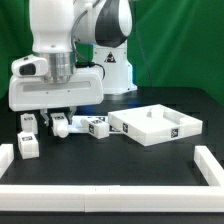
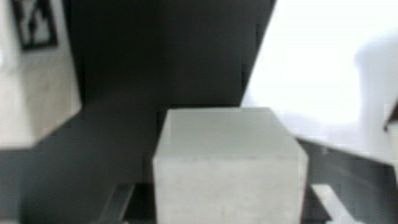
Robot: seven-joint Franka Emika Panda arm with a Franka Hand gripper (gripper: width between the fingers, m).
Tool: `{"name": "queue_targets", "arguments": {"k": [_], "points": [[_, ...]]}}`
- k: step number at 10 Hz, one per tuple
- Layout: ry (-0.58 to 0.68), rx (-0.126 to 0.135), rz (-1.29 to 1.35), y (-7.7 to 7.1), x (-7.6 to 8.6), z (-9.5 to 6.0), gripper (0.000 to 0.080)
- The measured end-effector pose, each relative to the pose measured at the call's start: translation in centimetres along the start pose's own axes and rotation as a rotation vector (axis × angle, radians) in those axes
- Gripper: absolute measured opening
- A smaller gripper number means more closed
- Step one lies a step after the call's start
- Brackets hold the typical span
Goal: Assemble one leg
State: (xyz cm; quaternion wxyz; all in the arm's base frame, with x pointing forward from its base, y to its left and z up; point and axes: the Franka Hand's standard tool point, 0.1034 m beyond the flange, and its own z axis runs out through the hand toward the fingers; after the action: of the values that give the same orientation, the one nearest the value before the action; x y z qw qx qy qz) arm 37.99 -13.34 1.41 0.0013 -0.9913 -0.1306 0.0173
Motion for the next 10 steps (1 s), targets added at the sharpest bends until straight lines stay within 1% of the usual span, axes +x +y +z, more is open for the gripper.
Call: {"name": "queue_targets", "arguments": {"k": [2, 4, 6, 7, 8, 9, 10], "points": [[-0.008, 0.006, -0.018, -0.7, 0.6, 0.7, 0.0279], [-0.001, 0.003, -0.023, -0.3, 1.5, 0.7, 0.0279], [-0.002, 0.004, -0.023, -0.3, 1.6, 0.7, 0.0279], [-0.002, 0.004, -0.023, -0.3, 1.6, 0.7, 0.0361], [-0.002, 0.004, -0.023, -0.3, 1.6, 0.7, 0.0498], [-0.011, 0.02, -0.021, -0.7, 1.7, 0.2, 0.0498], [-0.008, 0.031, -0.029, -1.1, 2.1, -0.9, 0.0613]]}}
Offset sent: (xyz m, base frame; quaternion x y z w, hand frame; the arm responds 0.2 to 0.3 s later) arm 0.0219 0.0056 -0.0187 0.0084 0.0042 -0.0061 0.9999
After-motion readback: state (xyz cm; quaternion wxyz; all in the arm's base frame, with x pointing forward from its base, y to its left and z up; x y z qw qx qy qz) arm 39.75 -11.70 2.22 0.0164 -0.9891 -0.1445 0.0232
